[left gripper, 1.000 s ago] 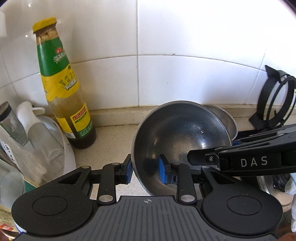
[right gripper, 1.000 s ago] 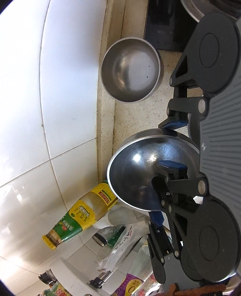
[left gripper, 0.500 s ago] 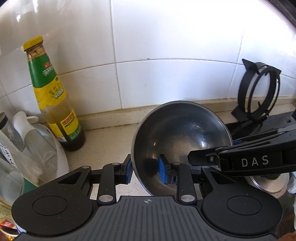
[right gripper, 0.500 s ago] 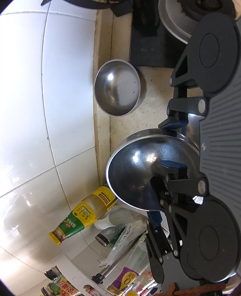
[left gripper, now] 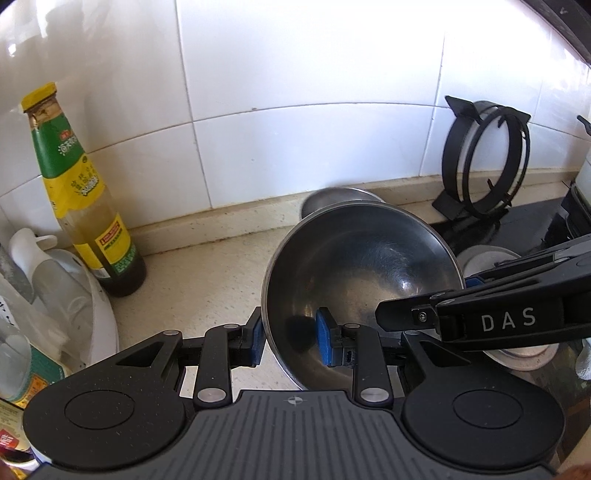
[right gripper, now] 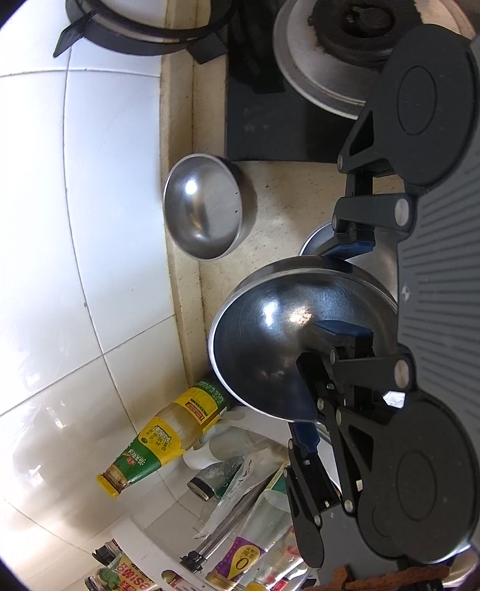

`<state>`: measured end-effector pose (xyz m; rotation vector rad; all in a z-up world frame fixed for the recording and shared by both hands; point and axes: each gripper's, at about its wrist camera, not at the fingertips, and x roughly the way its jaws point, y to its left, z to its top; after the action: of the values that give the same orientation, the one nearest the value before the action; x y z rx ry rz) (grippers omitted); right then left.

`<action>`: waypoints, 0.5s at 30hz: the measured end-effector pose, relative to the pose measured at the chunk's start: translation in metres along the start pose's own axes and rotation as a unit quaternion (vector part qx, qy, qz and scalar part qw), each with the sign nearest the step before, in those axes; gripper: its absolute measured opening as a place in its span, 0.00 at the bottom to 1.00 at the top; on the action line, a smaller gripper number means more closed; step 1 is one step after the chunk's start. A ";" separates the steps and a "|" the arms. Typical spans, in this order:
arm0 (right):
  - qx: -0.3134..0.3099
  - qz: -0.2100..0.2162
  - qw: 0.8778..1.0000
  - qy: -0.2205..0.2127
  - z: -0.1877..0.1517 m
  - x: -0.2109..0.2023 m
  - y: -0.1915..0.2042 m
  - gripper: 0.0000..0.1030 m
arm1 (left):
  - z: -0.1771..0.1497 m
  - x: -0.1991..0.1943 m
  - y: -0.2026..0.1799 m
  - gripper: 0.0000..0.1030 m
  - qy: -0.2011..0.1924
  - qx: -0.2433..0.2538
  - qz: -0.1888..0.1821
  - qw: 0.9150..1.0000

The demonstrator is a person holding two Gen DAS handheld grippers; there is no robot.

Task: Organize plates and bowls
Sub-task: 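Lower the held steel bowl into the other steel bowl, open left gripper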

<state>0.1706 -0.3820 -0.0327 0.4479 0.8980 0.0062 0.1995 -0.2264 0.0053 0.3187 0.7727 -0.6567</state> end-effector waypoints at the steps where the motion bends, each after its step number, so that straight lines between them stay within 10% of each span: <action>1: 0.001 -0.001 1.000 0.000 -0.002 -0.001 0.000 0.38 | -0.001 -0.001 -0.001 0.34 0.000 0.001 -0.001 1.000; 15: 0.014 -0.013 0.999 0.026 -0.027 -0.002 -0.005 0.38 | -0.019 0.003 -0.014 0.33 0.027 0.014 -0.009 1.000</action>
<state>0.1484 -0.3770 -0.0475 0.4634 0.9558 -0.0174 0.1818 -0.2285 -0.0104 0.3559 0.8186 -0.6789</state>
